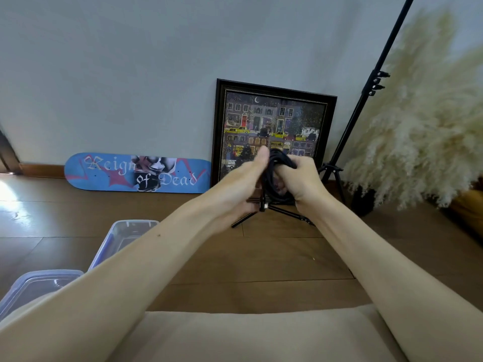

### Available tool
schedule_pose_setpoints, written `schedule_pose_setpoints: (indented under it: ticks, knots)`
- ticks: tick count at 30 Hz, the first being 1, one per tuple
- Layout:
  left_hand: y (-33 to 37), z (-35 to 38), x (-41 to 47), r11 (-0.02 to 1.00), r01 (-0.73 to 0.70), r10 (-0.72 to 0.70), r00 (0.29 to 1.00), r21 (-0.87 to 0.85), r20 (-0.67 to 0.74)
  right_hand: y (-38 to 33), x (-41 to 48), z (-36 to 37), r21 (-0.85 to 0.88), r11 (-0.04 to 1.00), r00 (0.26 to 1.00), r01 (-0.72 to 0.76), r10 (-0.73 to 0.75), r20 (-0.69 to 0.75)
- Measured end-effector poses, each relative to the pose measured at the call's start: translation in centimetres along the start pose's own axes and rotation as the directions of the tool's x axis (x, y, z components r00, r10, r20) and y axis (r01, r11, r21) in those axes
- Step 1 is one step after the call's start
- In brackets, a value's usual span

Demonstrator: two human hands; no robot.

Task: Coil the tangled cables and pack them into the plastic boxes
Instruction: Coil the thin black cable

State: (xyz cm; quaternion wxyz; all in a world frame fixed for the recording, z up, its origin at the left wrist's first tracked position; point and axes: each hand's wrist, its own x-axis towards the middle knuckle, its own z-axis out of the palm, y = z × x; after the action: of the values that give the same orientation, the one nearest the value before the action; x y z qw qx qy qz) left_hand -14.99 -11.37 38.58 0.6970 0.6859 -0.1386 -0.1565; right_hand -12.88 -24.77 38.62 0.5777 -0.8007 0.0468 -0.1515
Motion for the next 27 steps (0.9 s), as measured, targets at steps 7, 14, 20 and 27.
schedule_pose_setpoints:
  ticks: [7, 14, 20, 27]
  knots:
    - [-1.1, -0.9, 0.8, 0.891, -0.197, 0.271, 0.954, 0.409, -0.131, -0.8, -0.8, 0.6, 0.23, 0.949, 0.953, -0.216, 0.154, 0.263]
    - [-0.9, -2.6, 1.5, 0.898, -0.144, 0.287, 0.908, 0.415, -0.305, -1.2, -0.7, 0.0, 0.386, 0.851, 0.891, -0.357, 0.185, 0.415]
    - [-0.4, -3.0, 1.1, 0.802, -0.123, 0.38, 0.86, 0.585, -0.341, -1.1, -0.9, -0.1, 0.227, 0.886, 0.866, -0.404, 0.291, 0.406]
    - [-1.0, -2.4, 0.8, 0.71, -0.102, 0.42, 0.855, 0.697, -0.303, -0.7, -1.0, 0.5, 0.249, 0.873, 0.864, -0.418, 0.297, 0.407]
